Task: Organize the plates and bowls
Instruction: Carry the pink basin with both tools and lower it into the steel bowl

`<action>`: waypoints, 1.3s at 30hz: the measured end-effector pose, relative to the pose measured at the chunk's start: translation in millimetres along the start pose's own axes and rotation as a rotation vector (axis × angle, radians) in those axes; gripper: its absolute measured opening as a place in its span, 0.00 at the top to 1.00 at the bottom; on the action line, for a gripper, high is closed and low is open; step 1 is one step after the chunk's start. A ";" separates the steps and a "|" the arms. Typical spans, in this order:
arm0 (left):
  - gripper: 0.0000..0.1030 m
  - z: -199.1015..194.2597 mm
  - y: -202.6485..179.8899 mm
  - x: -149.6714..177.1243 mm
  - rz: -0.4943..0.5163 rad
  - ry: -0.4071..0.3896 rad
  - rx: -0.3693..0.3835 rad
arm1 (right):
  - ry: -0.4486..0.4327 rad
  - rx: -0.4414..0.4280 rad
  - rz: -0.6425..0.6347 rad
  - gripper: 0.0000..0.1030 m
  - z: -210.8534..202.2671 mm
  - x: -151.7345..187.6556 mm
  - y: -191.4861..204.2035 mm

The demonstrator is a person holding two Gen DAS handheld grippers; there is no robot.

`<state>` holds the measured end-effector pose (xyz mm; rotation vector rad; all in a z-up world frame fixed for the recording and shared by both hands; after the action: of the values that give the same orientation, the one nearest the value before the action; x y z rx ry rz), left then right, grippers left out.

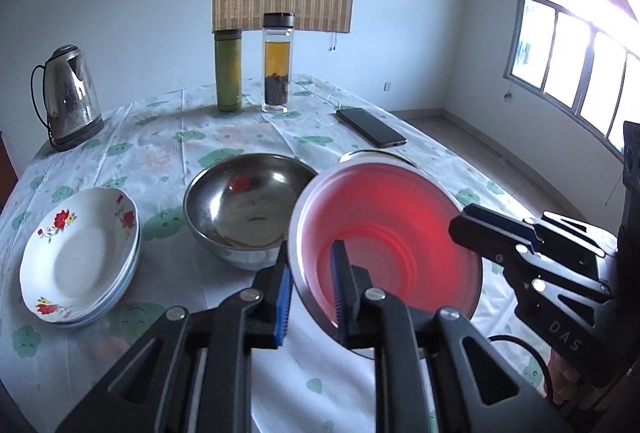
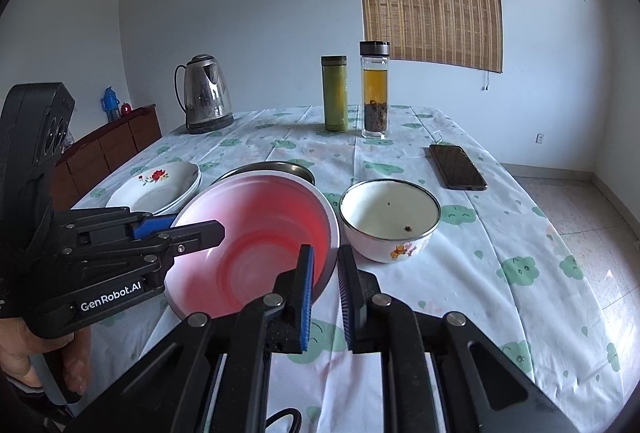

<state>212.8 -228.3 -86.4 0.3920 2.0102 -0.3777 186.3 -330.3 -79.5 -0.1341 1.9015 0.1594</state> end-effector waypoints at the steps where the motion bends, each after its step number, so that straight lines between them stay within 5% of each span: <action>1: 0.85 -0.6 2.2 -3.7 -0.002 -0.007 -0.003 | -0.007 -0.003 -0.001 0.87 0.5 -3.7 1.5; 22: 0.85 24.9 51.8 -71.4 -0.034 -0.092 -0.074 | -0.079 -0.019 -0.057 0.87 37.8 -66.1 23.1; 39: 0.85 55.0 76.8 -52.3 -0.076 -0.056 -0.079 | 0.002 -0.012 -0.048 0.87 76.6 -47.8 28.7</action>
<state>312.0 -188.5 -71.4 0.2534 1.9822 -0.3511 268.3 -287.8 -58.1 -0.1884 1.8976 0.1379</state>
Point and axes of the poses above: each gripper's, at about its wrist camera, not at the fingertips, and z roughly the way its jaws point, y to its left, x to its underside, the point moved 9 cm from there along z, roughly the way its jaws point, and after that the axes turned 12 degrees about -y, right-handed, at the moved point
